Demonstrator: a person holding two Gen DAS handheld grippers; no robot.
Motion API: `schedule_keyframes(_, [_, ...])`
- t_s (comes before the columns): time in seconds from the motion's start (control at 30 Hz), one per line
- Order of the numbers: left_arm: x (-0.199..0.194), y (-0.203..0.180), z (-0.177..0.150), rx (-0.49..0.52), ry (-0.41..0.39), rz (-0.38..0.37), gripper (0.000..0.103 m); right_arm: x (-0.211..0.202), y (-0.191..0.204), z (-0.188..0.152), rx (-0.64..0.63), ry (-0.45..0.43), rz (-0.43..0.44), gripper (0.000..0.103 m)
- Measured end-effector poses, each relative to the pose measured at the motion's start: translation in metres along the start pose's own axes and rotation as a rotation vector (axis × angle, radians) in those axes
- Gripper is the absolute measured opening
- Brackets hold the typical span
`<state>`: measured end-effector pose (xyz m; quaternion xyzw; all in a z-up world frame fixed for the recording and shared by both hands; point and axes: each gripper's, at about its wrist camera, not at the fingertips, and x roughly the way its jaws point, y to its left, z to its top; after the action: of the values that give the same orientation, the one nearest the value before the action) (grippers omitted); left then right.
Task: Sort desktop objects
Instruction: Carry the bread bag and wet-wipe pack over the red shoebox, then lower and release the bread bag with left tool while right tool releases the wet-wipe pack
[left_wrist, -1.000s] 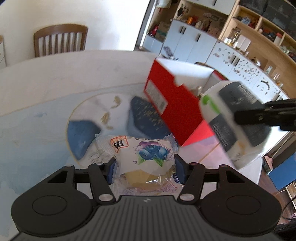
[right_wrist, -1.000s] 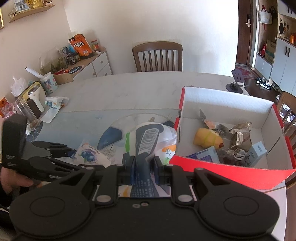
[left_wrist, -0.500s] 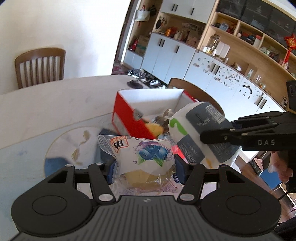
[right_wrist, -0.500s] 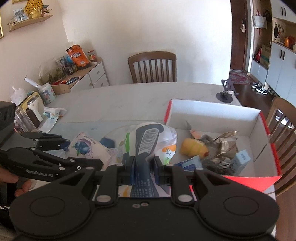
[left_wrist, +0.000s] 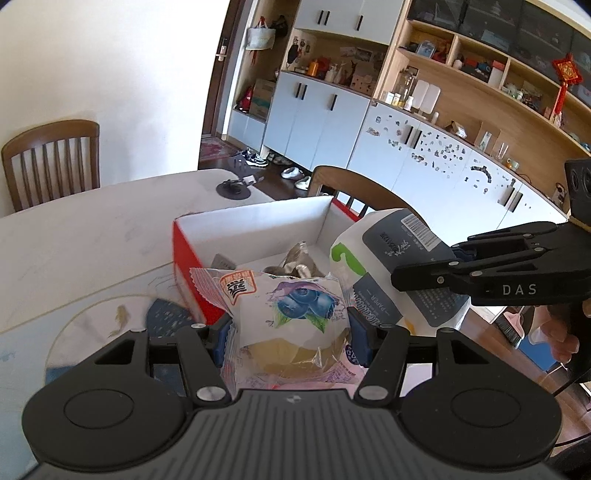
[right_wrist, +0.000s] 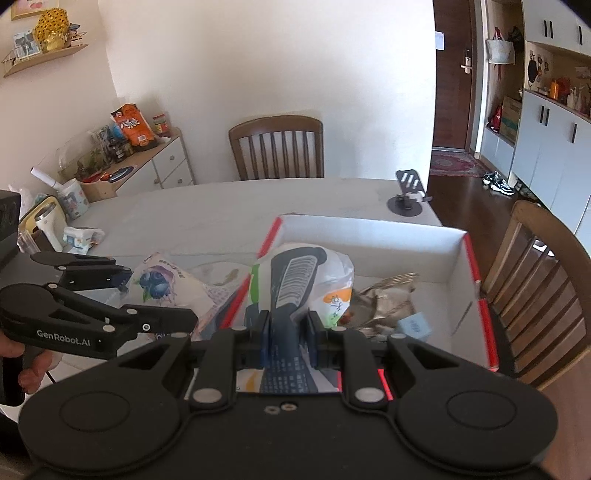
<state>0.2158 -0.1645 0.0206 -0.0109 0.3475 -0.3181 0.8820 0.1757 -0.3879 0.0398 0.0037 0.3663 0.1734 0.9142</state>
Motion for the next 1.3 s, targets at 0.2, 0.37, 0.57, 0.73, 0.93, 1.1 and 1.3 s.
schedule_keyframes(0.2, [0.028,-0.009,0.016,0.019,0.033,0.008,0.059,0.006,-0.028,0.008,-0.001,0.002,-0.024,0.018])
schedule_keyframes(0.37, [0.05,-0.01,0.023,0.027,0.075,0.023,0.059,0.019,-0.049,0.014,-0.012,0.007,-0.049,0.018])
schedule_keyframes(0.57, [0.079,-0.011,0.035,0.049,0.124,0.038,0.059,0.041,-0.066,0.023,-0.011,0.022,-0.057,0.018])
schedule_keyframes(0.73, [0.104,-0.012,0.04,0.06,0.169,0.056,0.059,0.059,-0.074,0.03,-0.017,0.039,-0.057,0.018])
schedule_keyframes(0.93, [0.127,-0.011,0.036,0.056,0.224,0.075,0.059,0.088,-0.087,0.033,0.008,0.087,-0.061,0.018])
schedule_keyframes(1.1, [0.138,-0.011,0.03,0.061,0.26,0.079,0.059,0.104,-0.088,0.031,-0.007,0.122,-0.044,0.018])
schedule_keyframes(1.3, [0.148,-0.01,0.027,0.067,0.294,0.087,0.059,0.119,-0.084,0.024,-0.055,0.162,-0.04,0.018])
